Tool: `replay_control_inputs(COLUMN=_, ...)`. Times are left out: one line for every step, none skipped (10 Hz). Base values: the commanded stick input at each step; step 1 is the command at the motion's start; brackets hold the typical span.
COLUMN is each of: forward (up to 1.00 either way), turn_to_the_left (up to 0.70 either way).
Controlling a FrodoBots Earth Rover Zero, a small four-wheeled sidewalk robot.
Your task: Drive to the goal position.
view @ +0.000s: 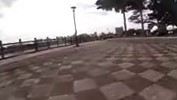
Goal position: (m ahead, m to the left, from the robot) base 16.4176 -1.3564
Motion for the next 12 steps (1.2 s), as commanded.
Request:
replay_control_inputs(forward=1.00, turn_to_the_left=0.00)
replay_control_inputs(forward=1.00, turn_to_the_left=0.00)
replay_control_inputs(forward=1.00, turn_to_the_left=0.00)
replay_control_inputs(forward=1.00, turn_to_the_left=0.00)
replay_control_inputs(forward=1.00, turn_to_the_left=0.00)
replay_control_inputs(forward=1.00, turn_to_the_left=0.00)
replay_control_inputs(forward=1.00, turn_to_the_left=0.00)
replay_control_inputs(forward=1.00, turn_to_the_left=0.00)
replay_control_inputs(forward=1.00, turn_to_the_left=0.00)
replay_control_inputs(forward=1.00, turn_to_the_left=0.00)
replay_control_inputs(forward=1.00, turn_to_the_left=0.00)
replay_control_inputs(forward=1.00, turn_to_the_left=0.00)
